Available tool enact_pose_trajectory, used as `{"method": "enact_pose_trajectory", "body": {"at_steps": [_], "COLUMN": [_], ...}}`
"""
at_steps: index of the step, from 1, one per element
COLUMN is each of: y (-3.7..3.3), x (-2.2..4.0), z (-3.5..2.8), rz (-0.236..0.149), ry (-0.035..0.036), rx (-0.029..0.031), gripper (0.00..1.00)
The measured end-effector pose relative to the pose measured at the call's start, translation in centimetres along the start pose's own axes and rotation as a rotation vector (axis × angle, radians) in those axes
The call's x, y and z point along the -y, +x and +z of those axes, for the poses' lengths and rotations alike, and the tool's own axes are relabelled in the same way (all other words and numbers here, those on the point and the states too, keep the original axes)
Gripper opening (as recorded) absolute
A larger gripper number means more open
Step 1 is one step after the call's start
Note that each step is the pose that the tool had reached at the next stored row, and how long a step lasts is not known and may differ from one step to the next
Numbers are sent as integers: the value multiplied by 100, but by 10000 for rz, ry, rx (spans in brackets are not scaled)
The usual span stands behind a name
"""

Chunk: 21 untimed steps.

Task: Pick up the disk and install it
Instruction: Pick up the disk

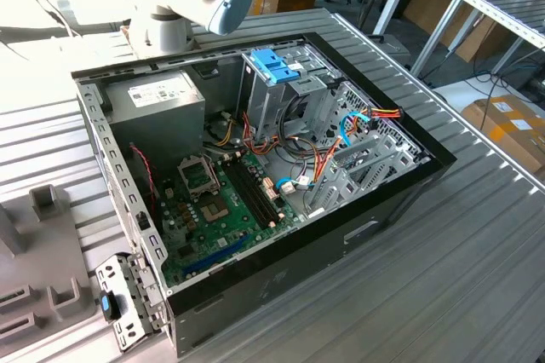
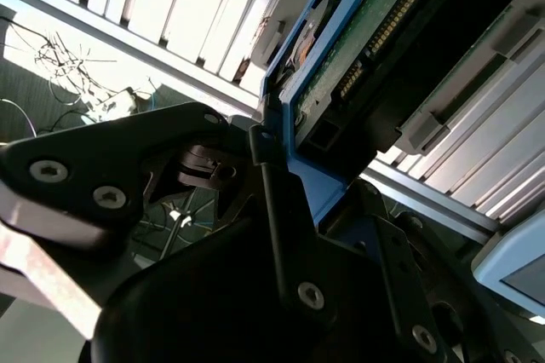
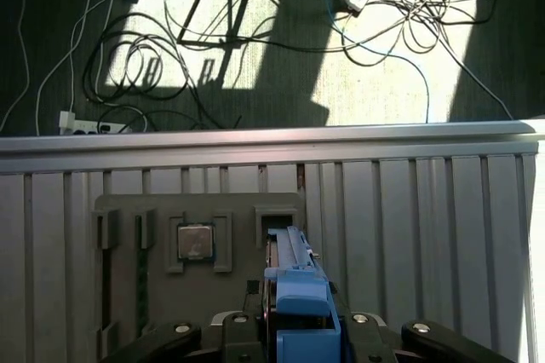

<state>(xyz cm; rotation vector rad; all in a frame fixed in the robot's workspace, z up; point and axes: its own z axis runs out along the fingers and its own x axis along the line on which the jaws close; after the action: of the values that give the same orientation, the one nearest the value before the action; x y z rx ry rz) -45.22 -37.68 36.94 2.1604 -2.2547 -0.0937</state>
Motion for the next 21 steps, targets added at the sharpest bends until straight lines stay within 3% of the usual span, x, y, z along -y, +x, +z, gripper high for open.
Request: {"method": "enact_pose_trajectory", "body": {"at_steps": [14,18,21], "y": [-3,-6,-6], "x": [-5,-11,-12], "z": [-99,-198,-216], "rz": [0,0,0], "ry": [1,1,1], "rx": [1,0,1], "gripper": [37,37,37]}}
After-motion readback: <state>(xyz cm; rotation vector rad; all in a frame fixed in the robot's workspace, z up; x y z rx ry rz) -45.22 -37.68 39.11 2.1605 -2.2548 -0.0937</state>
